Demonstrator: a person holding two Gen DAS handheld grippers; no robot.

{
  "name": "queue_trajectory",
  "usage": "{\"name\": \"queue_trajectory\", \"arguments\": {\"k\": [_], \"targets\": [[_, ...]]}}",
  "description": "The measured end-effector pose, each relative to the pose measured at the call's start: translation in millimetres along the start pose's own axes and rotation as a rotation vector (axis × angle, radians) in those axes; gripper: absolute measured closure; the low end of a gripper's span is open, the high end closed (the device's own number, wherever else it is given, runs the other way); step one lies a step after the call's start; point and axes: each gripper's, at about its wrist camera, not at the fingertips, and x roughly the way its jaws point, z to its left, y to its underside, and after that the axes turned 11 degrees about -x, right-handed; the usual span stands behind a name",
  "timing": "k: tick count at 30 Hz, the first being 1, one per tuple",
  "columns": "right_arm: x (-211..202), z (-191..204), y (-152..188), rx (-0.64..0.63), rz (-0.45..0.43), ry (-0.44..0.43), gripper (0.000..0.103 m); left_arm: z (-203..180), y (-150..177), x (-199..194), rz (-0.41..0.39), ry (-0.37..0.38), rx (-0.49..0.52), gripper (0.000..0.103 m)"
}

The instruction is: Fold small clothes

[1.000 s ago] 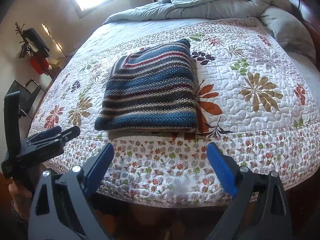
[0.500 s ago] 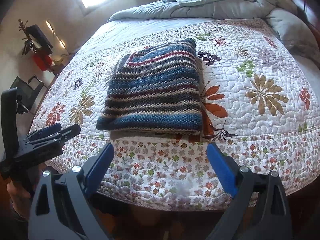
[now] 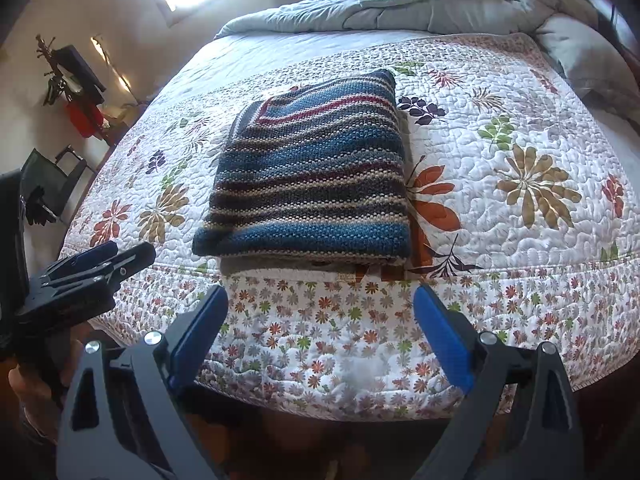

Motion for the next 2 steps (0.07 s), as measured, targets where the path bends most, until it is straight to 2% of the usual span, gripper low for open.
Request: {"name": "queue_trajectory", "arguments": {"k": [2], "targets": [[-0.7, 0.0, 0.0, -0.001, 0.001, 0.003, 0.01, 0.6, 0.8, -1.4, -0.003, 0.002, -0.006, 0.014]]}}
